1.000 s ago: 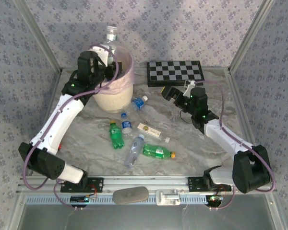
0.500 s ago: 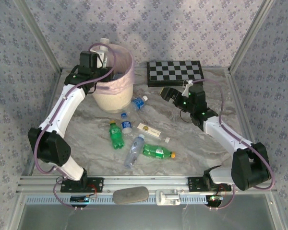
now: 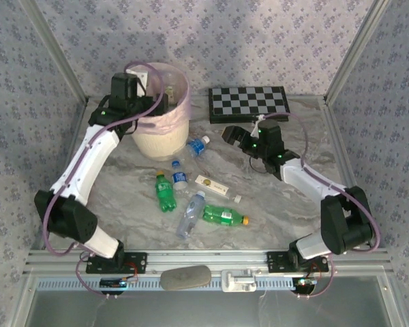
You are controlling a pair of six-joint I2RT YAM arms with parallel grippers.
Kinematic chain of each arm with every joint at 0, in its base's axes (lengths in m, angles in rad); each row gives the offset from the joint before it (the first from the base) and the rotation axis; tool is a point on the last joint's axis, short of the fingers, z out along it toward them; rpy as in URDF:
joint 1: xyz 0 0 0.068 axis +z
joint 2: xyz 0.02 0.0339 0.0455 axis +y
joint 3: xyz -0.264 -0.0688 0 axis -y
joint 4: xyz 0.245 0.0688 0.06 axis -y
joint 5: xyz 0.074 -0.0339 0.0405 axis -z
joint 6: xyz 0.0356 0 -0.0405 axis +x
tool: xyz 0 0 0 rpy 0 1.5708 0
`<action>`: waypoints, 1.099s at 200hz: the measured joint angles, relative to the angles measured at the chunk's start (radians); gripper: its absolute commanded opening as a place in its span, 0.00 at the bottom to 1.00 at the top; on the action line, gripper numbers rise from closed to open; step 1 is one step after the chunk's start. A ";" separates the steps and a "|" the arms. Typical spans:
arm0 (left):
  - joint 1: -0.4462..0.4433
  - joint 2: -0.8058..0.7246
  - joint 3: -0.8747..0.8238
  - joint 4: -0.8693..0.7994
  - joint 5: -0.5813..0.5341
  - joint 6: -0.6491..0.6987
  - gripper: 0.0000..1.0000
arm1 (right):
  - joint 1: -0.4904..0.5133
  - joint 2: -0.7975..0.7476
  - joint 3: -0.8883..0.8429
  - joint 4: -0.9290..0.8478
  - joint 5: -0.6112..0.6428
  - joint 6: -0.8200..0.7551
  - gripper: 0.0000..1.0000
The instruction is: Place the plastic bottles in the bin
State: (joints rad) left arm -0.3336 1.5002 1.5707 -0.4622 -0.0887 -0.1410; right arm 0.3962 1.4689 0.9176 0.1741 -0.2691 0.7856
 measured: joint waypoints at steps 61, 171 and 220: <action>-0.134 -0.322 -0.329 0.264 0.023 -0.069 1.00 | 0.112 0.279 0.082 0.152 0.011 0.139 0.94; -0.134 -0.543 -0.624 0.401 -0.037 -0.110 1.00 | 0.189 0.608 0.292 0.289 0.075 0.366 0.87; -0.134 -0.544 -0.632 0.407 -0.047 -0.110 1.00 | 0.192 0.675 0.357 0.289 0.103 0.405 0.86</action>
State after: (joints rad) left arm -0.4679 0.9565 0.9382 -0.0547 -0.1352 -0.2508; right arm 0.5877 2.1441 1.2751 0.4633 -0.1661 1.1908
